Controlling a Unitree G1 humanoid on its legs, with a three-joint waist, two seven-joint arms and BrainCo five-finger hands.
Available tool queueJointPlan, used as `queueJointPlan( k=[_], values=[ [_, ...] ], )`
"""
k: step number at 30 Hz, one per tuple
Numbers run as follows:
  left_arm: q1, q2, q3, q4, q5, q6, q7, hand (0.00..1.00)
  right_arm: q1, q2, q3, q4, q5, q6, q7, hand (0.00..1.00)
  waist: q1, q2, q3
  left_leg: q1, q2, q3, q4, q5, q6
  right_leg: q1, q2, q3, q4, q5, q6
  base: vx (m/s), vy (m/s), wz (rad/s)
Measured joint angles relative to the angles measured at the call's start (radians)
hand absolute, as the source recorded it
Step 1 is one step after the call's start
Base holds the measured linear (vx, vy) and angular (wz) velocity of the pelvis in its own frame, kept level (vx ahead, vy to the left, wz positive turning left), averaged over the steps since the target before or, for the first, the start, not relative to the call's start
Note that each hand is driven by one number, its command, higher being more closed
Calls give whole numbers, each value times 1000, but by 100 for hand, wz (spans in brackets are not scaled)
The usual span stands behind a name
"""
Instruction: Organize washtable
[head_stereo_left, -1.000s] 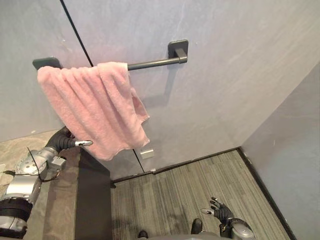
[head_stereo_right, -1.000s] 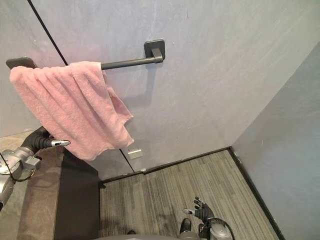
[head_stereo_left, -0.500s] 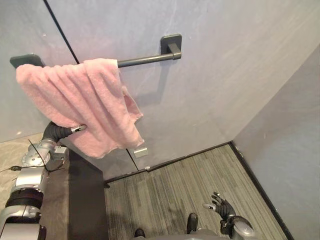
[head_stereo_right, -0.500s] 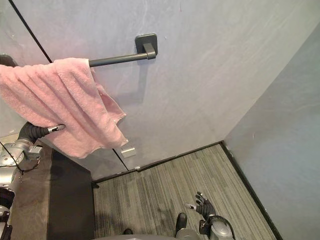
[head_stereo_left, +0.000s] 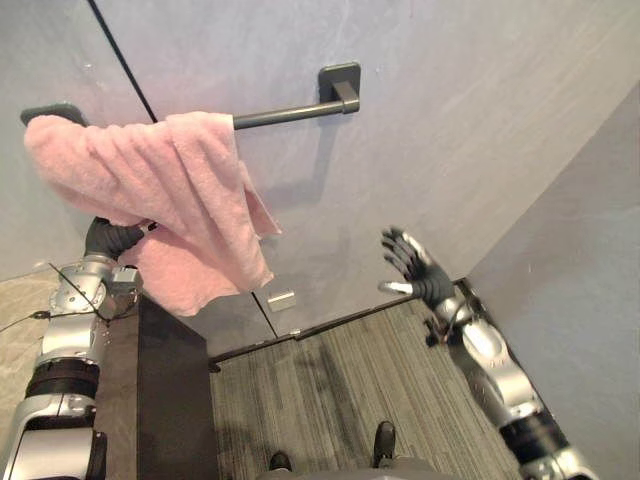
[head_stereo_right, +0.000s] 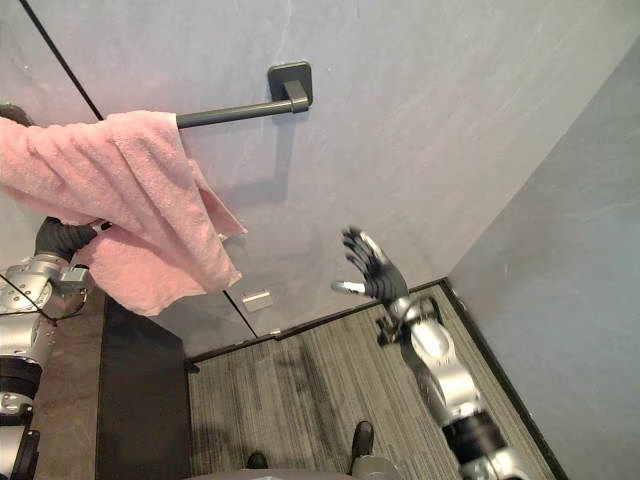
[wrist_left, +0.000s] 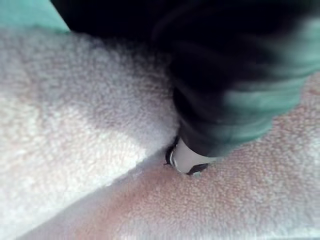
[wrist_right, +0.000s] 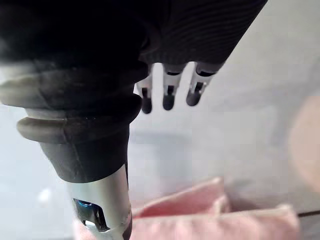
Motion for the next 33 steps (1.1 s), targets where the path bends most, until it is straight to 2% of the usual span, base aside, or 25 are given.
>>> queueJointPlan(
  k=[5,8,10,15,19,23,29,33],
  values=[
    [-3,19,-30,-24,-20,1,-13,100,-217,-50,115,57,84,5,-2,0,25,0,0,-5,-2,-7,9,0,0,4,-2,-4,0,4,-6,-4,-2,4],
    [-21,31,-74,-30,-25,1,-24,100,-355,-51,163,214,130,14,-12,0,33,2,1,-5,-1,-25,17,0,0,18,-3,-21,0,5,-6,-21,-6,16],
    [-35,31,-77,-32,-33,1,-24,100,-438,-49,189,318,187,34,-41,0,54,3,1,-10,-1,-29,22,1,0,19,-2,-23,0,5,-6,-28,-8,7],
    [-40,31,-102,-33,-43,1,-22,100,-583,-38,233,451,223,60,-76,0,78,16,9,-22,1,-41,30,4,-5,19,-1,-32,0,5,-6,-19,-11,8],
    [-42,31,-146,-34,-43,4,-22,100,-697,40,232,596,226,62,-118,0,79,18,10,-32,2,-59,27,12,-7,19,-1,-49,0,5,-6,-2,-8,12],
    [-45,30,-155,-33,-43,22,-22,100,-748,104,232,674,232,78,-139,0,79,18,11,-34,2,-62,28,14,-7,19,-2,-51,0,5,-6,0,0,0],
    [-94,19,-195,-31,-42,25,-21,100,-839,186,232,806,231,89,-161,0,81,17,11,-70,2,-89,29,26,-7,-2,-2,-75,0,8,-11,-14,-8,13],
    [-247,-14,-257,25,-41,33,-16,100,-945,288,211,877,227,89,-172,0,82,14,57,-134,5,-125,23,63,-9,-49,1,-103,0,21,-28,-61,-24,20]
  ],
)
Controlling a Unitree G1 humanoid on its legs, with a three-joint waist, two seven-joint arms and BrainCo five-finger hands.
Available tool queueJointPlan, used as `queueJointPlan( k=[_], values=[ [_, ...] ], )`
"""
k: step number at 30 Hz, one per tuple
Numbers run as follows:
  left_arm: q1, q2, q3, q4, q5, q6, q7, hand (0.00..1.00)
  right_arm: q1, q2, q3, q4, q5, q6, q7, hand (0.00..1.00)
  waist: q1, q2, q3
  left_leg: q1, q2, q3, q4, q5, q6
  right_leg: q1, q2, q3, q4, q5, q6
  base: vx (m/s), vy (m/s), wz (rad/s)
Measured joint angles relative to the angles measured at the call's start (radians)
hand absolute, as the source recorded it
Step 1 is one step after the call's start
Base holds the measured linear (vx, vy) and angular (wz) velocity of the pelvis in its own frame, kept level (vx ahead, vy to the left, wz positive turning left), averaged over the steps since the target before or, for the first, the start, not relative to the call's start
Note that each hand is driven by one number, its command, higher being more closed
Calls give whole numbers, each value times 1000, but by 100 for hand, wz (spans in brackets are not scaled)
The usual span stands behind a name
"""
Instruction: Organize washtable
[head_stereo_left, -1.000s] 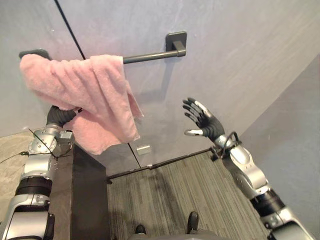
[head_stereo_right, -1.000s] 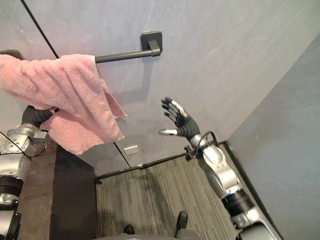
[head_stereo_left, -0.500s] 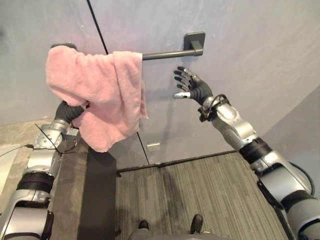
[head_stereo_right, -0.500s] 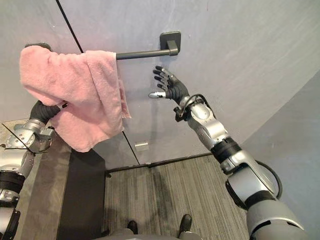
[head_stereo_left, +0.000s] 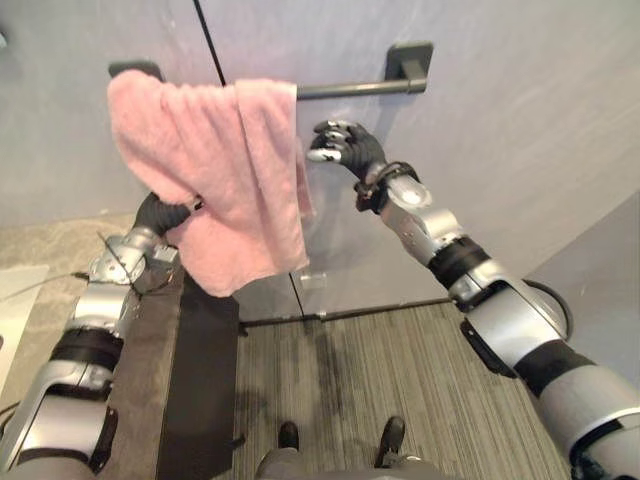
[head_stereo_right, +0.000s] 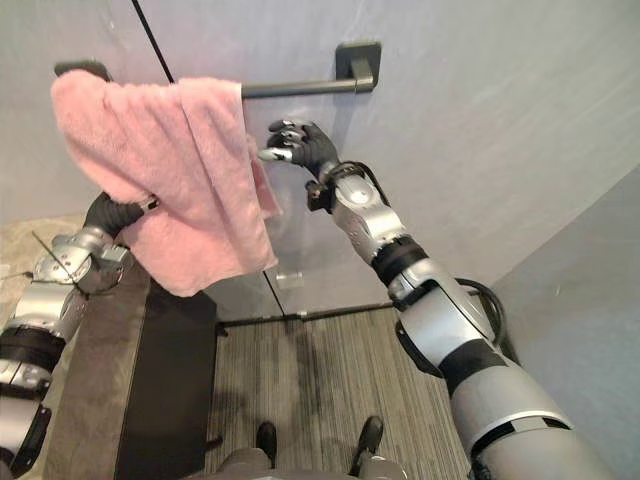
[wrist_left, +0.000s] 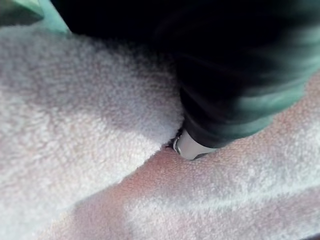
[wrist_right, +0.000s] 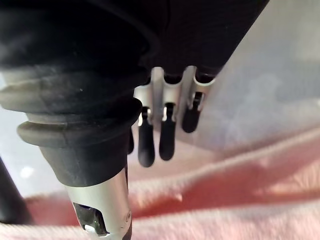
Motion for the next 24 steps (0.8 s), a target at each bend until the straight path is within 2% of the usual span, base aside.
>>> queueJointPlan(
  k=[4,10,11,20,24],
  values=[
    [-149,-35,-44,64,3,1,29,100,-53,103,-30,43,-8,0,-32,0,-1,-12,39,-29,12,-21,-26,34,-8,-28,13,-21,0,8,-11,-41,-17,14],
    [-228,-75,-52,126,12,2,66,100,-67,141,-59,44,-18,-2,-38,0,-6,-13,49,-57,14,-37,-28,50,-12,-57,16,-32,0,12,-17,4,17,7],
    [-232,-79,-52,132,14,1,68,100,-68,148,-58,44,-20,-2,-41,100,-7,-13,49,-56,14,-37,-29,50,-12,-57,16,-32,0,12,-17,9,37,0],
    [-272,-95,-51,155,21,-3,85,100,-130,159,-59,45,-45,-7,-58,100,-8,-13,77,-55,14,-39,-46,61,-12,-60,16,-34,0,12,-17,2,37,1],
    [-272,-93,-40,145,20,-3,85,100,-136,143,-131,45,-46,-5,-51,100,-6,-14,78,-57,11,-42,-46,64,-9,-63,12,-40,0,14,-18,23,46,2]
  ],
)
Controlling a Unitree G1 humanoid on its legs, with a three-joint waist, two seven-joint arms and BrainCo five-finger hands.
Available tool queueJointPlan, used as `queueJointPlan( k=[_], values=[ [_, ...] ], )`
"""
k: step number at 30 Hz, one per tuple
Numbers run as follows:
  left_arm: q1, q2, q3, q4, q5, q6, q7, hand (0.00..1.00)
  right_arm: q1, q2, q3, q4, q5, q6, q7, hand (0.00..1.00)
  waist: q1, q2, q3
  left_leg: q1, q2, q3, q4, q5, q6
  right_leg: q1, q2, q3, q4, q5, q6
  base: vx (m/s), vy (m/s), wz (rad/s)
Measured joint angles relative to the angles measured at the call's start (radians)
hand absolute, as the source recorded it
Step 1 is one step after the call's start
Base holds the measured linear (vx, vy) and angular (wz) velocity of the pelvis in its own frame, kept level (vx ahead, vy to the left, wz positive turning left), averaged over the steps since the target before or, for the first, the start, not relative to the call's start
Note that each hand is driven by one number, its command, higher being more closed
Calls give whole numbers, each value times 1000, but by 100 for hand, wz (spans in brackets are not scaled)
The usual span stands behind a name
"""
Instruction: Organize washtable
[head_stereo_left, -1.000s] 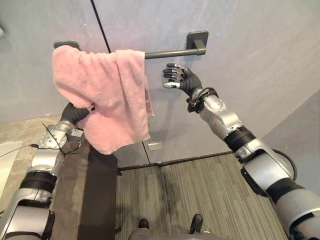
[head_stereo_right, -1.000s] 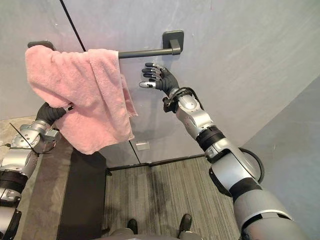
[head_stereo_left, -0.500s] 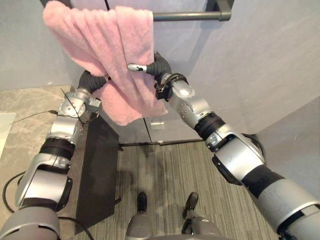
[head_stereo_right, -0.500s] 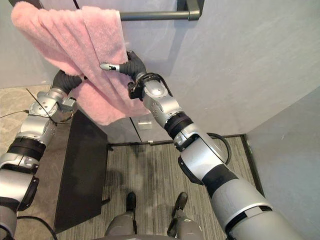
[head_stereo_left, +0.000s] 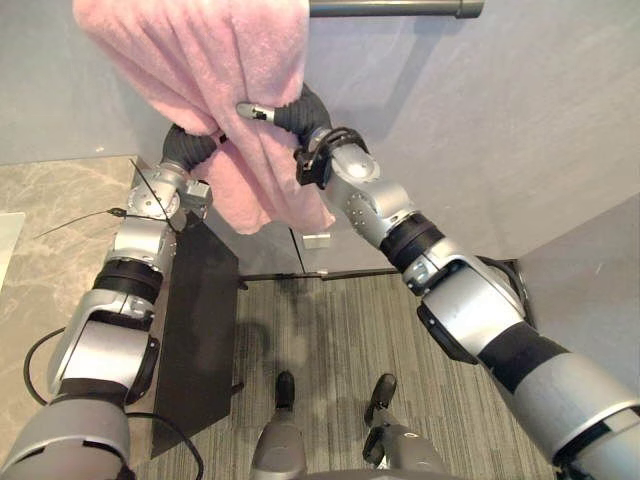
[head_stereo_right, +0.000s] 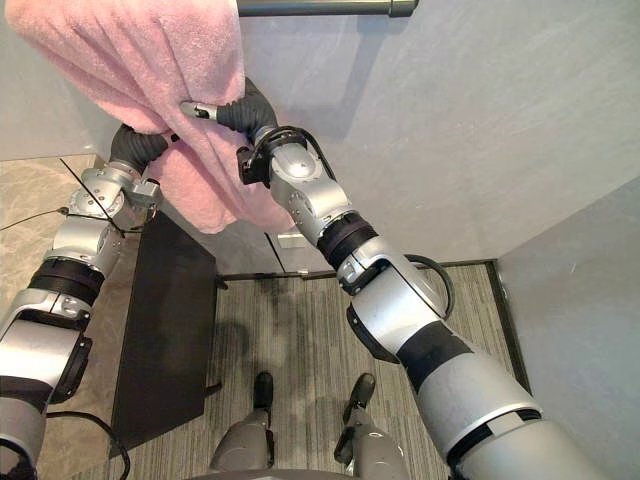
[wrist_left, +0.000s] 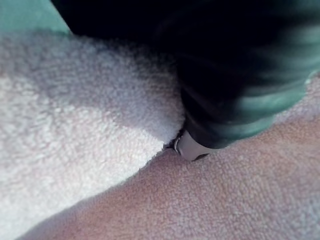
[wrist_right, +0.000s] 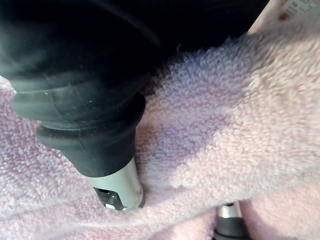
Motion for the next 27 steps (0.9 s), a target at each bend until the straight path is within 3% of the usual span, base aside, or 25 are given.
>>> queueJointPlan(
  k=[9,15,19,27],
  values=[
    [46,25,156,-147,-49,-14,8,100,-69,-76,-77,-16,54,3,1,100,-21,-4,25,-9,-1,18,-5,15,8,-22,-1,20,0,22,-5,-47,37,-5],
    [52,26,158,-256,-52,-44,10,100,-86,-151,-94,-18,81,3,-4,100,-25,-3,25,4,4,59,-10,16,4,-32,6,58,0,25,-1,-25,27,-19],
    [54,26,159,-279,-53,-44,24,100,-78,-166,-89,-36,92,11,3,100,-56,-2,26,12,4,77,-11,20,8,-33,8,69,0,37,-10,28,46,-11],
    [95,13,159,-344,-54,-44,23,100,-52,-202,-78,-45,119,12,22,100,-56,-2,25,19,3,80,-11,20,8,-28,7,71,0,37,-11,9,54,-1]
  ],
)
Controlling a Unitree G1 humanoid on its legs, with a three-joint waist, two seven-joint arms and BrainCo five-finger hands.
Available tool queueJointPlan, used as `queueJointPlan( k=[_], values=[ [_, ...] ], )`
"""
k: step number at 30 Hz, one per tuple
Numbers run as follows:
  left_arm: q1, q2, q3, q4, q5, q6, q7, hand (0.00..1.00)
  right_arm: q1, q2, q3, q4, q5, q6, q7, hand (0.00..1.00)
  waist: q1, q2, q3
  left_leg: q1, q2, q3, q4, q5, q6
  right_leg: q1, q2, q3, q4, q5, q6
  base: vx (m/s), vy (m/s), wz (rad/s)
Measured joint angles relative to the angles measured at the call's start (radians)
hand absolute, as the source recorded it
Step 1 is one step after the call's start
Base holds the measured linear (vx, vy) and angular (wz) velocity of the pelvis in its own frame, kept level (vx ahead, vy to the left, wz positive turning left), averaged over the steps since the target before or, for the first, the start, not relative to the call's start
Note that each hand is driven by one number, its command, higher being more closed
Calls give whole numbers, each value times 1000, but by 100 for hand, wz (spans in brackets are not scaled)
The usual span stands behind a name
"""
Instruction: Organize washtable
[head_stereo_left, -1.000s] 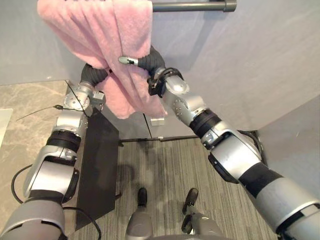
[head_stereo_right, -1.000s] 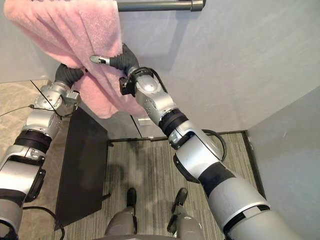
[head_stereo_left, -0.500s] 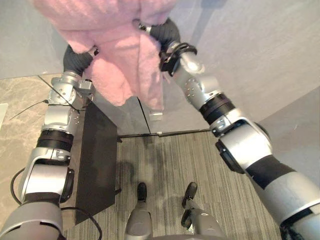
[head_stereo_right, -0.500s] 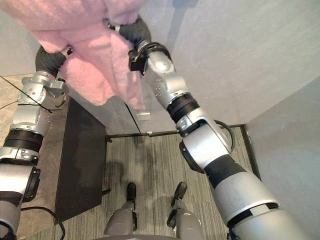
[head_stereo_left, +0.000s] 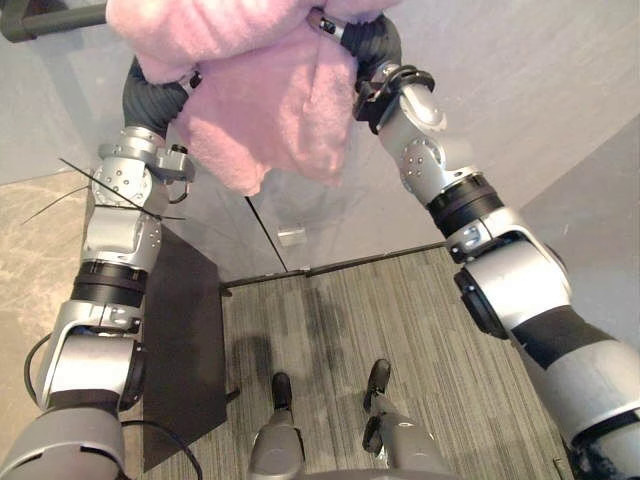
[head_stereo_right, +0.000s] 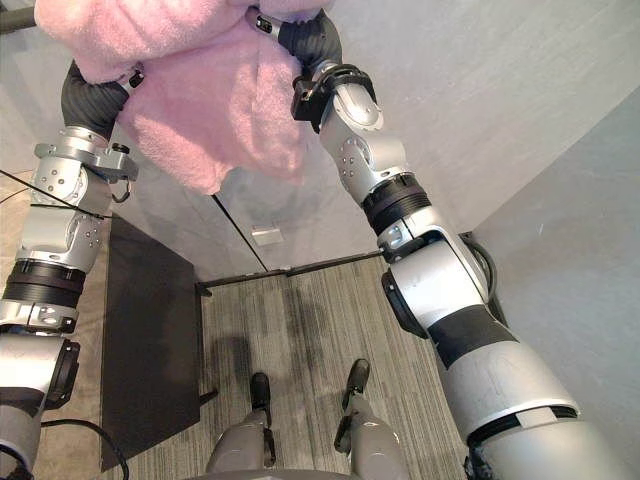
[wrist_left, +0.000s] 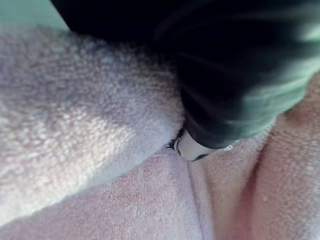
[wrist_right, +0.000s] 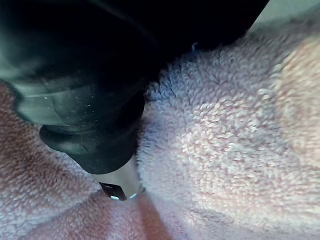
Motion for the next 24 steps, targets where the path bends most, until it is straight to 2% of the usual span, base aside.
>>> queueJointPlan(
  k=[15,24],
  values=[
    [77,-79,0,62,-38,15,0,100,96,-1,81,1,-2,14,0,100,4,-5,-3,9,0,-10,0,0,0,16,-1,-8,0,0,0,2,51,2],
    [80,-81,0,128,-38,16,1,100,115,23,118,1,-44,14,-1,100,7,-32,-24,-6,1,-27,0,0,0,20,-1,-23,0,-1,0,-16,46,6]
  ],
)
